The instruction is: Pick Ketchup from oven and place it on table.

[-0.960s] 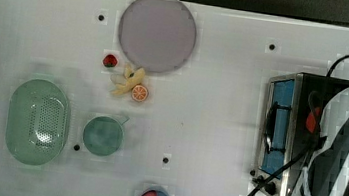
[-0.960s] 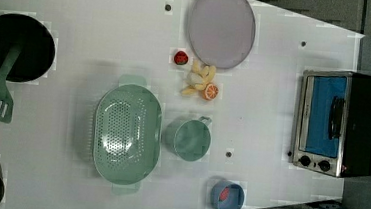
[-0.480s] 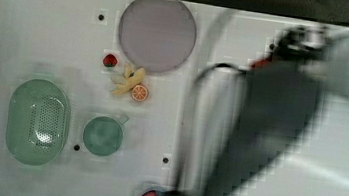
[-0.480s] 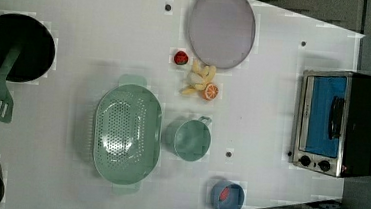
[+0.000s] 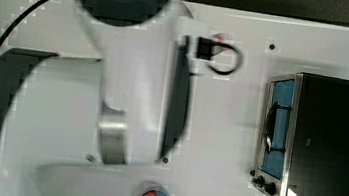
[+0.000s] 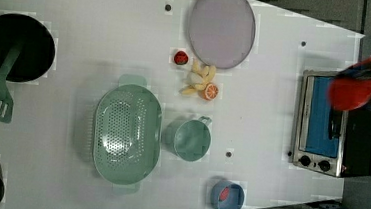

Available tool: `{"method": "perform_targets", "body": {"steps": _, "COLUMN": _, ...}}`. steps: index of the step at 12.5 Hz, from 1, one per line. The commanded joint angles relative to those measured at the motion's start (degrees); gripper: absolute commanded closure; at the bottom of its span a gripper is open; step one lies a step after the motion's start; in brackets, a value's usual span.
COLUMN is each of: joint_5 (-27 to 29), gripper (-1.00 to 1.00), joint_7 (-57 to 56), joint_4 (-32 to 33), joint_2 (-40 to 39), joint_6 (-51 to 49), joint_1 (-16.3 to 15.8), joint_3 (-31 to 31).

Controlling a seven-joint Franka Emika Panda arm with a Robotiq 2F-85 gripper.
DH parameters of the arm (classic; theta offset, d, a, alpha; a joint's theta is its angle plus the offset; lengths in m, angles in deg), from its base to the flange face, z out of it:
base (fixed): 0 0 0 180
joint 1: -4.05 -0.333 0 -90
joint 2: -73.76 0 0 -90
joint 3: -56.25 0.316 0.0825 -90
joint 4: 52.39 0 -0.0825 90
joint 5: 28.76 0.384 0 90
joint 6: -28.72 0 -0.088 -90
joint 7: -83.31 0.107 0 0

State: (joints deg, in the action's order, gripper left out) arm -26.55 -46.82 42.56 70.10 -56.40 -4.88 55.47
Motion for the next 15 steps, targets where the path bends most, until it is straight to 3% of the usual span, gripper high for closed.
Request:
{"method": "perform_targets", "body": {"steps": 1, "joint_5": -0.97, "gripper": -0.27, "joint_7": 0.27, "joint_4": 6.61, "joint_2": -1.3, "joint_6": 2.87, "joint_1": 4.3, "joint_3": -1.94}}
{"method": "perform_targets", "body": {"steps": 9, "joint_5": -1.58, "gripper": -0.27, "joint_7": 0.27, "joint_4": 33.11, "joint_2": -4.47, "joint_6": 34.48, "joint_1": 4.5, "joint_3": -3.6}}
{"method": "perform_targets", "body": {"steps": 11, "joint_5": -1.45, "gripper": -0.27, "joint_7": 0.3, "joint_4": 35.12, "joint_2": -7.92, "joint_6": 40.85, "joint_1": 4.52, "joint_3": -3.57}}
{"method": "perform_targets", "body": {"steps": 15, "joint_5": -1.47, "gripper": -0.26, "joint_7": 0.31, "joint_4": 35.28, "joint_2": -13.18, "joint_6": 44.43, "joint_1": 4.63, "joint_3": -4.04}}
